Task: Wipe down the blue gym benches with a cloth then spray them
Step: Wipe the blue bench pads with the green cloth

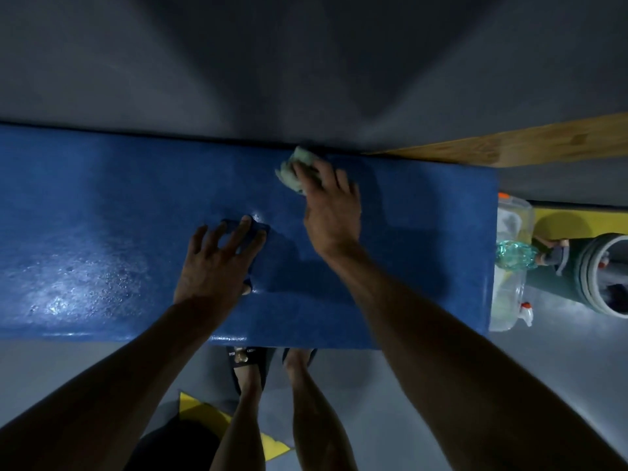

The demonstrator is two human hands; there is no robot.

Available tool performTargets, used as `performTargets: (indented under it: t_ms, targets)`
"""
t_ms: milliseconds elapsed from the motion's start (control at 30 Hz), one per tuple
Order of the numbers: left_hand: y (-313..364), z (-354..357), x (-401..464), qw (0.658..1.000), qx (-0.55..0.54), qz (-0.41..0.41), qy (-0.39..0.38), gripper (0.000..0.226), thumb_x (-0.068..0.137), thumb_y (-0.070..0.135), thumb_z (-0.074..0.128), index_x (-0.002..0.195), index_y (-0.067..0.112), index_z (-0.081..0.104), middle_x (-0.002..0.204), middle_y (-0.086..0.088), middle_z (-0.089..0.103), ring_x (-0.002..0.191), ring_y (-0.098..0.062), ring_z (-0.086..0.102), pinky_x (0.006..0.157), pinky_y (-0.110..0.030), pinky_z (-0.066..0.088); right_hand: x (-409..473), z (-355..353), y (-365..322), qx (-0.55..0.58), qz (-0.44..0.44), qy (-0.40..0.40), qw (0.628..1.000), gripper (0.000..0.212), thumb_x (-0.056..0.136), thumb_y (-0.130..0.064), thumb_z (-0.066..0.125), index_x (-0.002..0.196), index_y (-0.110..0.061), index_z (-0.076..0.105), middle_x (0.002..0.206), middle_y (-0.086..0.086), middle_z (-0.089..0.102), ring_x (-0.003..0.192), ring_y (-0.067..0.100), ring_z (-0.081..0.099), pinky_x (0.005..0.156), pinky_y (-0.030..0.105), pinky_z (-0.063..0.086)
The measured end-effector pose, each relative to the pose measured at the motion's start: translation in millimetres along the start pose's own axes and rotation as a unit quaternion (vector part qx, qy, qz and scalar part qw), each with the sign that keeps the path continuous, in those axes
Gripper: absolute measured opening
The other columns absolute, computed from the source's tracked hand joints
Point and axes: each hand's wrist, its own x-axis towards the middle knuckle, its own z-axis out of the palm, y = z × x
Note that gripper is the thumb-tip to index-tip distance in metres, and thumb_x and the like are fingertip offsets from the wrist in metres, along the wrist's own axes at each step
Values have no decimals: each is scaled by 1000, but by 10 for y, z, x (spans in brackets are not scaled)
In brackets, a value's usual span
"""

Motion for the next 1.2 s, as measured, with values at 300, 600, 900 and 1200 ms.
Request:
performTargets:
  t_ms: [300, 600, 900, 1200]
  targets:
    - [18, -7, -4, 1000, 3, -4, -7, 111, 46, 33, 95, 144, 19, 45, 151, -12, 42, 125, -45, 47, 106, -61, 34, -270, -466, 1797, -34, 145, 40, 988, 66, 75, -1, 53, 137, -23, 54, 132, 7, 52, 105, 37, 49, 83, 49, 47]
    - [-45, 16, 29, 1000, 0, 11, -11, 111, 48, 39, 93, 145, 20, 43, 152, -13, 41, 126, -44, 47, 107, -60, 33, 69, 16, 438, 37, 250, 128, 959, 62, 67, -4, 55, 125, -26, 64, 127, 5, 60, 102, 33, 54, 78, 40, 41]
    - [-312, -53, -39, 999, -7, 44, 14, 103, 59, 48, 86, 148, 28, 38, 155, -2, 36, 129, -32, 42, 112, -58, 24, 316, -56, -8, -9, -46, -41, 998, 53, 80, -12, 57, 131, -29, 58, 121, 1, 57, 106, 29, 53, 81, 43, 47]
    - [-1241, -86, -372, 998, -24, -55, 15, 106, 56, 46, 89, 148, 27, 40, 158, -7, 30, 134, -40, 34, 108, -60, 27, 83, -114, 360, 12, 271, 84, 959, 70, 71, 5, 48, 136, -18, 56, 129, 12, 50, 103, 36, 48, 80, 44, 49]
